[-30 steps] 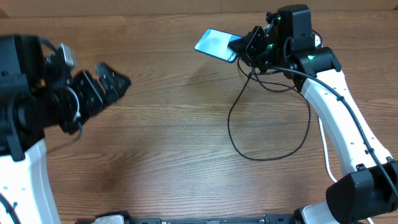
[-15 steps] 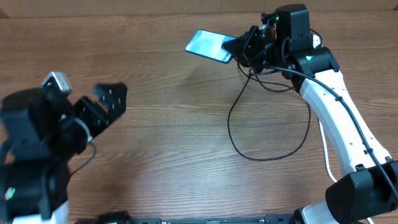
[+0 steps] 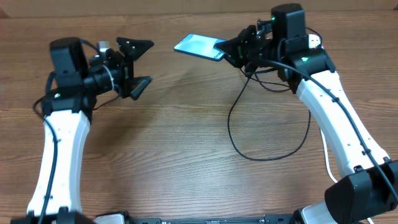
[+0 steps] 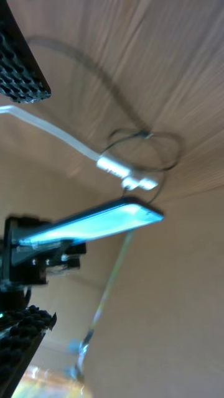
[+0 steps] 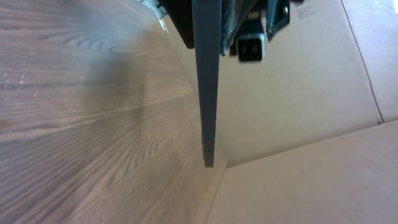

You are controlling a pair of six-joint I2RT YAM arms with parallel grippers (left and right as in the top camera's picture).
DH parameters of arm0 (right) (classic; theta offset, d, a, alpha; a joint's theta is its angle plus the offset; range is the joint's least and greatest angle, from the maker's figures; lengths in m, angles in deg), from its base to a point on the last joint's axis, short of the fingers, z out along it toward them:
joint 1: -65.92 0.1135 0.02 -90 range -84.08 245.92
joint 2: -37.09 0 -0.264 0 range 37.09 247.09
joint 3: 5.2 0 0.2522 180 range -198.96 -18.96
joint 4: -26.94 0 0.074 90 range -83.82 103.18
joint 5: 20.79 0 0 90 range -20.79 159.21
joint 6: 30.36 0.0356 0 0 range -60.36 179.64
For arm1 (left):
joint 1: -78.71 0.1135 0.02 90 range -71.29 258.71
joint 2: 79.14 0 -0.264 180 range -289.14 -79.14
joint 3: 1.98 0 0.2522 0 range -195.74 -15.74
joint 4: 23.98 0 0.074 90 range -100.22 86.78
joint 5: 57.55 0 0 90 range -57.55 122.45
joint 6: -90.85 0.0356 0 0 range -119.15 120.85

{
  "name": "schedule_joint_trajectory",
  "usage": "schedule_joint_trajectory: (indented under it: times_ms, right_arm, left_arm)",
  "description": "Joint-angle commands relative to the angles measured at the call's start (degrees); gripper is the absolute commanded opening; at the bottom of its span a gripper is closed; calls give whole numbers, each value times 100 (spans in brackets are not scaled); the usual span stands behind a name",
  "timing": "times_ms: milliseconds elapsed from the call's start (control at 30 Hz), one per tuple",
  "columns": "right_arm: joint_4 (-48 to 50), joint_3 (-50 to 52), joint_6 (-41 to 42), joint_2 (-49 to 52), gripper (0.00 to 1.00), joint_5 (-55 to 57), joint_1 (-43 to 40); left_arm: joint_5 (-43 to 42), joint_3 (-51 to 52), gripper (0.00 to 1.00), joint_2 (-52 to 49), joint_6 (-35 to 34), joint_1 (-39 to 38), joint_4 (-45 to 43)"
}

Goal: Plug charger to phone and switch on socket
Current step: 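Bring the left gripper to the phone and grasp it from the right gripper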

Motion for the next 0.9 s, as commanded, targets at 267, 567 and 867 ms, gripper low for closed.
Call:
schedule_joint_trajectory:
  times_ms: [267, 567, 867]
  right_arm:
    - [518, -236, 619, -240, 4, 369, 706]
    - [520, -236, 1093, -240, 4, 455, 907]
    - [520, -236, 1093, -240, 4, 732, 1176]
  left_arm:
    - [-1353, -7, 88, -708, -2118, -546, -1591]
    - [-1349, -7, 61, -708, -2787, -546, -1639]
    - [-1196, -7, 45, -708, -2889, -546, -1639]
